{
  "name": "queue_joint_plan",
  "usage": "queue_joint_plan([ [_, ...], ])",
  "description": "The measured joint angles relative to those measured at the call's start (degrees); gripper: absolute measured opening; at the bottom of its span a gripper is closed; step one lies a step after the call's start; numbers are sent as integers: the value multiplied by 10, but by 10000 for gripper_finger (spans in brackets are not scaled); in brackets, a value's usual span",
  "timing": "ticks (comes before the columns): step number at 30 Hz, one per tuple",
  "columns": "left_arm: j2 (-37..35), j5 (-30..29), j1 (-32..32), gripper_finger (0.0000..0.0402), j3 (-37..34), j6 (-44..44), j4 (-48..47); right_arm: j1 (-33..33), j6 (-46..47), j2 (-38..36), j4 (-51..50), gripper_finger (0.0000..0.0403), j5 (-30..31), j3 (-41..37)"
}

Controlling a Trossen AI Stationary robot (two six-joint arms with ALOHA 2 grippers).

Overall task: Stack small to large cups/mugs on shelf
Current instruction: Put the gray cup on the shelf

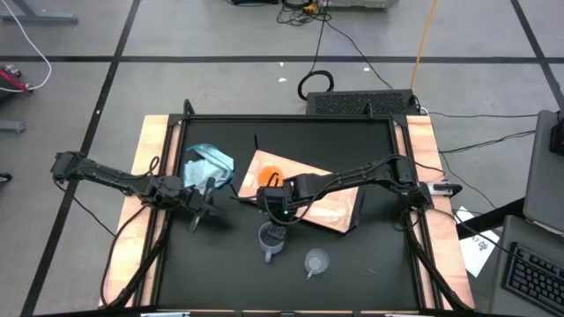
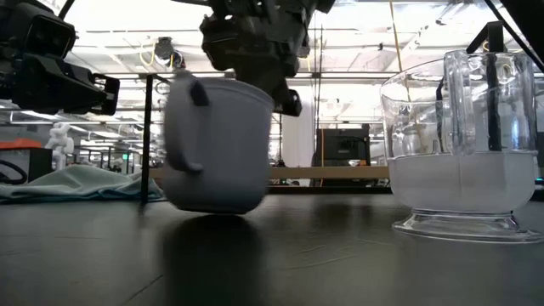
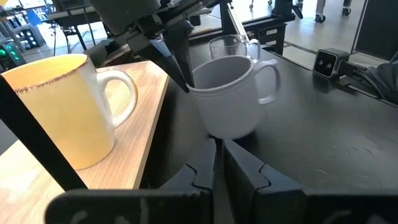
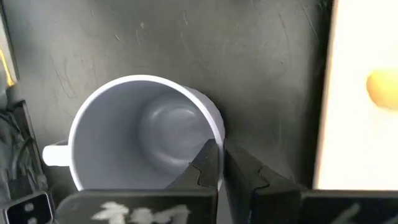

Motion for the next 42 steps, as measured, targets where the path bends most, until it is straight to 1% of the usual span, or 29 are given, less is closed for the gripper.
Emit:
queue_joint_plan([
  [5,0,0,0,31,0,1,0,2,-5,-16,-30,0,1,0],
  [8,0,0,0,31,0,0,0,6,-12,-36,-30,0,3,0],
  [16,0,0,0,31,0,1,0,20,-28,-73,-54,0,49,0],
  [19,0,-1,0,31,0,1,0,21,-27,-83,-72,0,50,0],
  [27,0,-1,0,31,0,0,0,22,-24,-86,-111,0,49,0],
  [42,0,-1,0,30,0,1,0,22,-24,-88,-109,0,49,0],
])
